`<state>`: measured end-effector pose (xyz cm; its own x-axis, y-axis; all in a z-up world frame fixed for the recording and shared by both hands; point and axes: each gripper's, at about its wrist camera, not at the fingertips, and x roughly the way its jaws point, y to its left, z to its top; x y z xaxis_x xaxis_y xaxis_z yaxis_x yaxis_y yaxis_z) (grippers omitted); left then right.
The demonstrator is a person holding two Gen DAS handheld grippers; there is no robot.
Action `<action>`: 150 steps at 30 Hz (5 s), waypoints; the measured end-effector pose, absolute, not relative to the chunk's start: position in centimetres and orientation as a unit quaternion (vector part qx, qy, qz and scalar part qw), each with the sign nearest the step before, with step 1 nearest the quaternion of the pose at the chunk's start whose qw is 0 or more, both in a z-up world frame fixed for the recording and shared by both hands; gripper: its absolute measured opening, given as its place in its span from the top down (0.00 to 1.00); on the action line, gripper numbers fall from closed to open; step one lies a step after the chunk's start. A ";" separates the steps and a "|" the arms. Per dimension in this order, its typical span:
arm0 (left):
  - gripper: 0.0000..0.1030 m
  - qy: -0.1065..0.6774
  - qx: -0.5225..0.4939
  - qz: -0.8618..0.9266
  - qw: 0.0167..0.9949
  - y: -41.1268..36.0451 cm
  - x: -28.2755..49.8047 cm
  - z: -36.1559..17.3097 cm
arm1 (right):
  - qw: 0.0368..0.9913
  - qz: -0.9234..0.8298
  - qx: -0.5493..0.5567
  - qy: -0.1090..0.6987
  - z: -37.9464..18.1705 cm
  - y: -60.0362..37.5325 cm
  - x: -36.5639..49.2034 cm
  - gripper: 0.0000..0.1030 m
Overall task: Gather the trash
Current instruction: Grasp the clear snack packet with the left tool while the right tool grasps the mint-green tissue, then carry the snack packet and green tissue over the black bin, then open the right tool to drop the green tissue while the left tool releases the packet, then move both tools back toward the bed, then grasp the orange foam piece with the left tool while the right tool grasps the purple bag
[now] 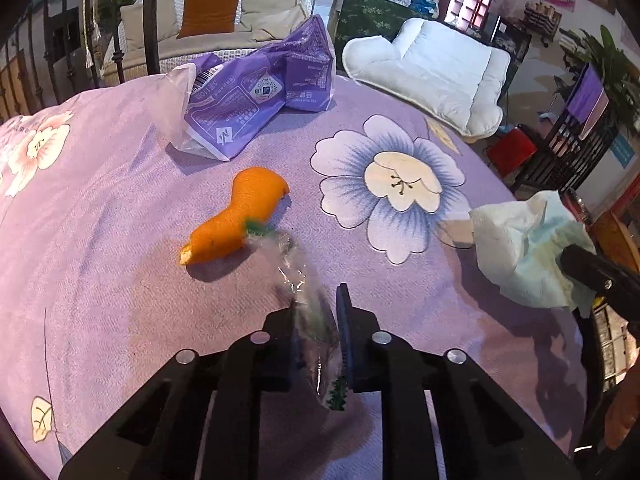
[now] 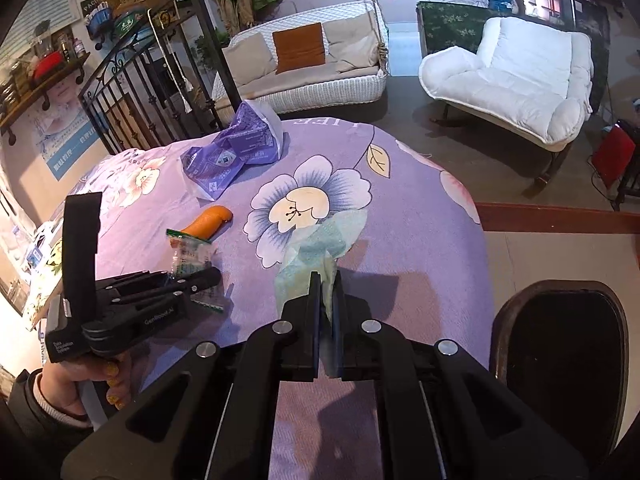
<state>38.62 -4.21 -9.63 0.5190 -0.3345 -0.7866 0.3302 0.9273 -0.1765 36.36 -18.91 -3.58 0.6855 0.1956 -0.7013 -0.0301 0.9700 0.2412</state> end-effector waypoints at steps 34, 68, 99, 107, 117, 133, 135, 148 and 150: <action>0.89 0.339 0.043 -0.330 0.880 -13.7 21.0 -4.7 | 0.928 -0.087 0.146 0.330 -2.7 -30.2 16.7 0.94; 0.89 0.370 0.116 -0.408 0.827 -23.5 18.0 -7.6 | 0.887 -0.175 0.201 0.377 -9.5 -37.0 14.1 0.52; 0.88 0.419 0.183 -0.446 0.770 -32.5 19.2 -11.3 | 0.894 -0.234 0.221 0.311 -5.2 -41.0 7.5 0.46; 0.35 0.401 0.207 -0.446 0.773 -33.4 19.0 -11.5 | 0.893 -0.240 0.224 0.309 -5.1 -41.1 7.5 0.46; 0.27 0.376 0.209 -0.450 0.782 -32.9 18.6 -10.5 | 0.893 -0.240 0.225 0.306 -4.9 -41.4 7.4 0.40; 0.21 0.346 0.153 -0.388 0.840 -22.3 20.3 -7.2 | 0.913 -0.144 0.206 0.321 -4.1 -35.4 13.6 0.27; 0.21 0.346 0.146 -0.366 0.852 -20.1 21.4 -6.9 | 0.917 -0.120 0.199 0.326 -3.9 -33.7 15.3 0.27; 0.21 0.360 0.128 -0.197 0.903 -7.0 32.6 -6.7 | 0.929 0.000 0.146 0.339 -1.9 -22.8 26.2 0.27; 0.21 0.368 0.128 -0.180 0.903 -5.3 34.9 -7.1 | 0.930 0.013 0.138 0.340 -1.7 -21.3 27.7 0.27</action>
